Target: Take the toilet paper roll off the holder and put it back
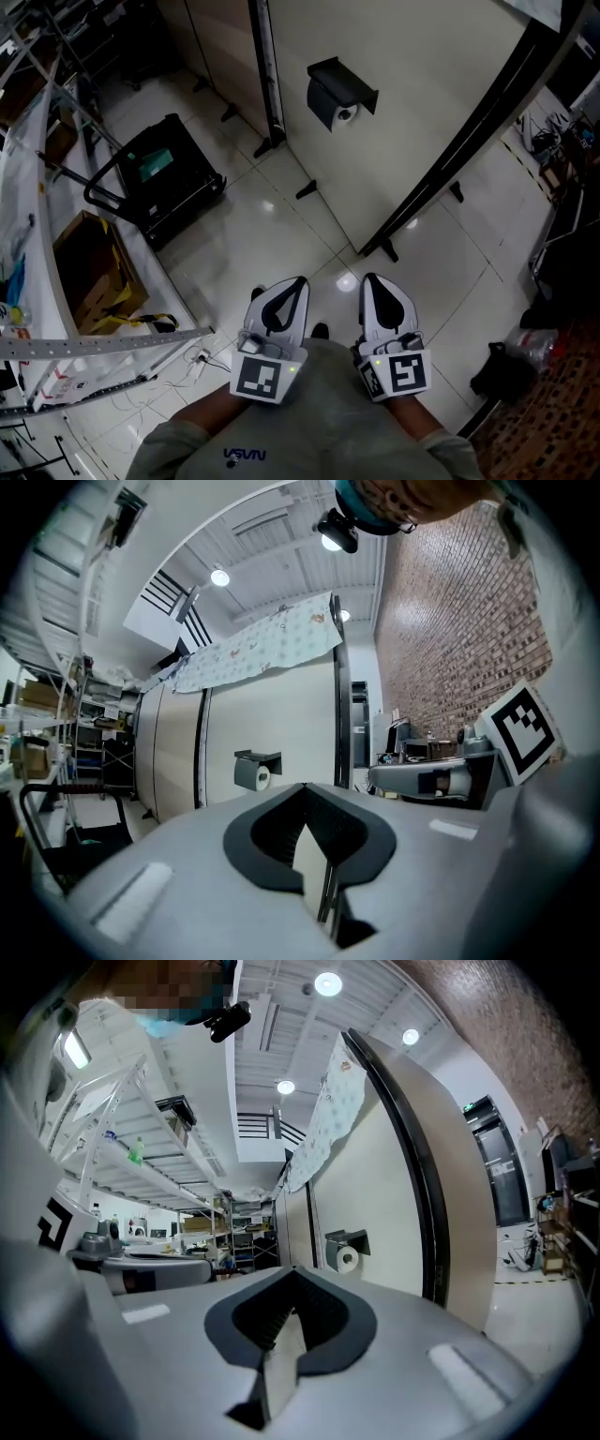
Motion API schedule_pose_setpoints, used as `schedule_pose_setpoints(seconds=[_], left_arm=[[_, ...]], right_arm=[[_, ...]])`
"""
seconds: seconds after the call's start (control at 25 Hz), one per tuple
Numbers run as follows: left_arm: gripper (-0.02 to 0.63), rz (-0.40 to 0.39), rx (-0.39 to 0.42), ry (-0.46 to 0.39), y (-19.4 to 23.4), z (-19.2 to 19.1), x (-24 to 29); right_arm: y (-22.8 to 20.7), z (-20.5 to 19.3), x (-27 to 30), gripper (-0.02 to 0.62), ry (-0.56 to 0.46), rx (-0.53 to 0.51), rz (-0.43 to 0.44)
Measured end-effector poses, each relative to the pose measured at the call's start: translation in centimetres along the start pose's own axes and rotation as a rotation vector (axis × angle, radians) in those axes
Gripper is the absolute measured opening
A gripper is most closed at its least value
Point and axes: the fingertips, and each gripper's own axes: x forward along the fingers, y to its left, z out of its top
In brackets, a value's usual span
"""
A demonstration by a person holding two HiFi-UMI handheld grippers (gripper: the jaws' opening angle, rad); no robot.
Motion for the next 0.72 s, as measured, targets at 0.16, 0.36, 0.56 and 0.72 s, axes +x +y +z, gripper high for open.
schedule_pose_setpoints(seconds=[0.16, 0.36, 0.56, 0.72], left_arm=[[0.008, 0.002, 0.006, 0.005, -0.2, 0.02, 0.22], [0.008, -0.011, 0.023, 0.002, -0.73, 0.41, 0.73], [0.008, -0.019, 0.026, 0.002, -1.02, 0.46, 0.84], [0.008, -0.014, 0.026, -0.002, -0.95, 0.43, 0.89]], right_arm=[[-0.04, -0.05, -0.28, 0.0, 0.0, 0.01, 0.008], [-0.22, 0.51, -0.65, 0.0, -0.014, 0.005, 0.004], [-0.1, 0.49, -0.86, 0.0, -0.012, 0.001, 0.005], [0.1, 0.38, -0.73, 0.0, -0.007, -0.003, 0.015]])
